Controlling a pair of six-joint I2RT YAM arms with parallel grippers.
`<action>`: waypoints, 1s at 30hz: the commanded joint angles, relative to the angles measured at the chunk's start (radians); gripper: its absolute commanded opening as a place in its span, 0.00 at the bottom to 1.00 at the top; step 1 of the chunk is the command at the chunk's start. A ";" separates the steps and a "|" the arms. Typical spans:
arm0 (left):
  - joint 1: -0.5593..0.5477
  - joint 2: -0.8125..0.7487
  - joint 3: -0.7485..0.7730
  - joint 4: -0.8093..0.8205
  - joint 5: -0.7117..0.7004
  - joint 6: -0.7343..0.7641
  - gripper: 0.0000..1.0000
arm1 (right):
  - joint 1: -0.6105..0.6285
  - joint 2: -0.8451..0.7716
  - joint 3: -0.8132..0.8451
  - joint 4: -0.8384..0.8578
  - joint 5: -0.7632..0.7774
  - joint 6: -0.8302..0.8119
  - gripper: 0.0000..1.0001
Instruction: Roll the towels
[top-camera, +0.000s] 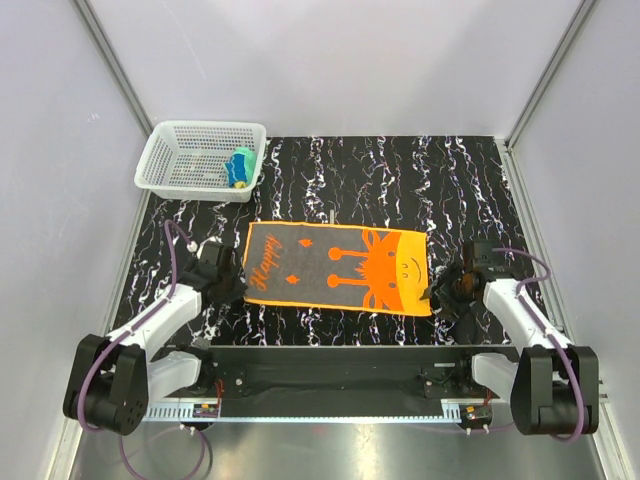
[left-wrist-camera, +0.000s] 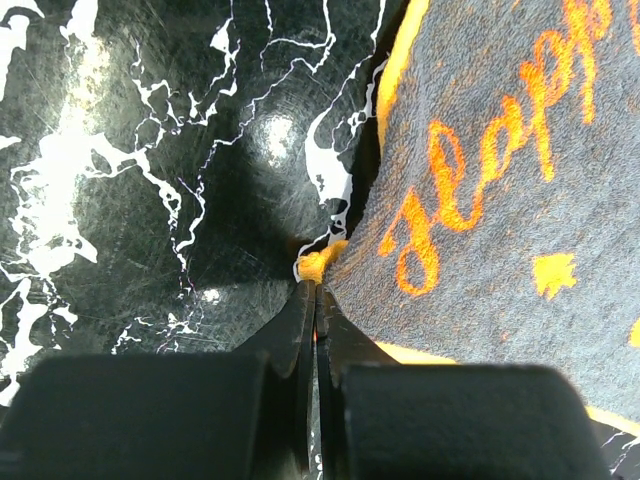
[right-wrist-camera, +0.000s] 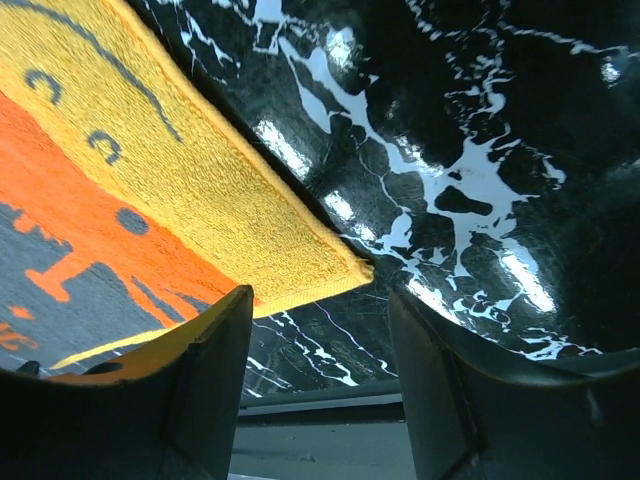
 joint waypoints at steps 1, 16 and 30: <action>0.004 0.003 0.024 0.029 -0.005 0.034 0.00 | 0.050 0.027 0.005 0.014 0.038 0.038 0.63; 0.004 -0.024 0.021 0.041 0.023 0.049 0.00 | 0.159 0.226 0.093 0.034 0.147 0.024 0.52; 0.004 -0.055 0.046 -0.006 0.018 0.068 0.00 | 0.165 0.215 0.100 0.030 0.127 0.016 0.10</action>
